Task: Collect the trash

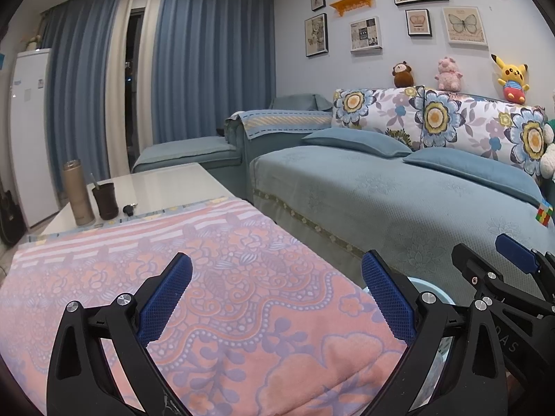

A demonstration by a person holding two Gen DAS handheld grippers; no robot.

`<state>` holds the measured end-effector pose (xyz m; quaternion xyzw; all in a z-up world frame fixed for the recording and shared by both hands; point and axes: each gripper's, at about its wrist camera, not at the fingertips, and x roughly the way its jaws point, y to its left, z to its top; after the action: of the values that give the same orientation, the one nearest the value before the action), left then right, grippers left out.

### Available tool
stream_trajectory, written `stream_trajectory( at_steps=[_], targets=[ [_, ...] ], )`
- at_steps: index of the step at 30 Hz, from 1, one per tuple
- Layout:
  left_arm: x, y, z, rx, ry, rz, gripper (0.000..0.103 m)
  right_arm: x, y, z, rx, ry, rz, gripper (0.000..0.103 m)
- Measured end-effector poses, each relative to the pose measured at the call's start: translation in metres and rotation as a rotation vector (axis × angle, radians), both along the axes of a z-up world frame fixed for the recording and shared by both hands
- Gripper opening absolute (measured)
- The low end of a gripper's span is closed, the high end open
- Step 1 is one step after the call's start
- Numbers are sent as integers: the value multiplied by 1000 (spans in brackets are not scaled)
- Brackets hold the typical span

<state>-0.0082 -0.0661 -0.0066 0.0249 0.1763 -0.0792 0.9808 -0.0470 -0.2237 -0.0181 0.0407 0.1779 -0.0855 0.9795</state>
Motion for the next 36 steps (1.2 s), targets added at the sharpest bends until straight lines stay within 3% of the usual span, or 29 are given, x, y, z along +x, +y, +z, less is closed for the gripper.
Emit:
stream_trajectory(
  at_steps=[36],
  targets=[
    [3,8,-2,14,0,-10,95,-1,2,-1,-6,5,-2,67]
  ],
)
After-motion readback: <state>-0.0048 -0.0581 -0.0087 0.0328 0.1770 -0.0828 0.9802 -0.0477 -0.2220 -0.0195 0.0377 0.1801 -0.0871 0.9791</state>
